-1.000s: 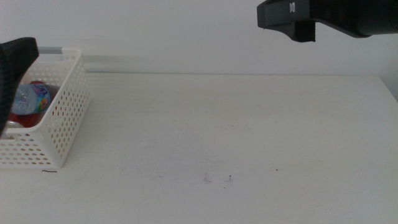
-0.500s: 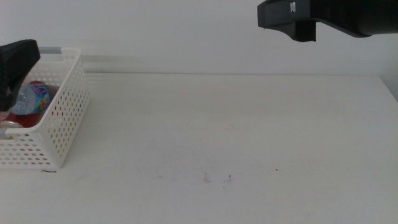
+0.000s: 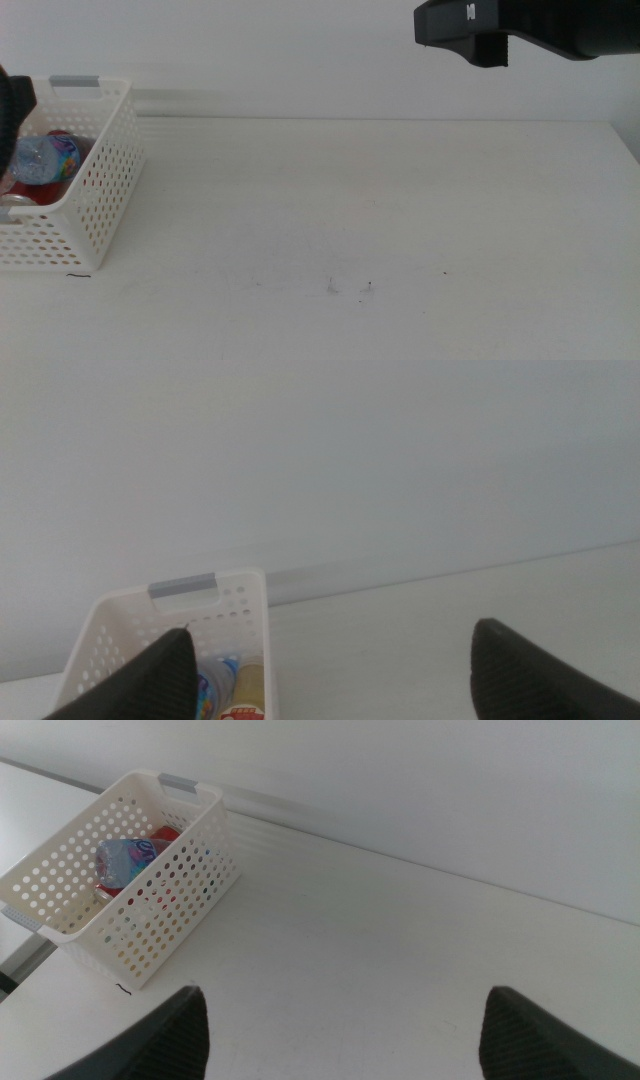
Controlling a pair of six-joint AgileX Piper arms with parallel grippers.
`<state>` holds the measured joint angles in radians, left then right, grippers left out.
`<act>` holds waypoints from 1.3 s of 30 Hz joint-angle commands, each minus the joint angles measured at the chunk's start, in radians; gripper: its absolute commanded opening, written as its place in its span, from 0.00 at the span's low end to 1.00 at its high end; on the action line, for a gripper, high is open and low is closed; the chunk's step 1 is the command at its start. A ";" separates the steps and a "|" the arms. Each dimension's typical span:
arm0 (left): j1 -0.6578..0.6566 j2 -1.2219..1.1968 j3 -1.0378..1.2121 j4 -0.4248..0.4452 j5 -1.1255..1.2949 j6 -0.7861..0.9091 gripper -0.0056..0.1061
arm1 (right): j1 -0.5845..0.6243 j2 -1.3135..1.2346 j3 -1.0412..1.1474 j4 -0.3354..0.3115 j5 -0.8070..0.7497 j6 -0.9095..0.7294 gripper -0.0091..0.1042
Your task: Use arms to grab the bottles and put them into the dustbin to the left of the table.
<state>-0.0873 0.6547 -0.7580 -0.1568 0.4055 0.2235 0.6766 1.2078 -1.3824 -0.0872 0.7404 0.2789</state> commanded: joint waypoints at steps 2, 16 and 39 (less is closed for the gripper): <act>-0.004 -0.003 0.003 0.017 -0.015 -0.015 0.89 | 0.002 -0.004 -0.004 -0.011 -0.006 -0.002 0.86; -0.002 -0.296 0.324 -0.020 -0.126 -0.015 0.89 | -0.273 -0.335 0.707 0.166 -0.733 -0.002 0.86; 0.120 -0.655 0.758 -0.095 -0.184 -0.015 0.89 | -0.637 -1.208 1.382 0.020 -0.594 -0.002 0.86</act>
<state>0.0302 0.0043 0.0000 -0.2413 0.2407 0.2213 0.0480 0.0129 -0.0047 -0.0537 0.1249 0.2789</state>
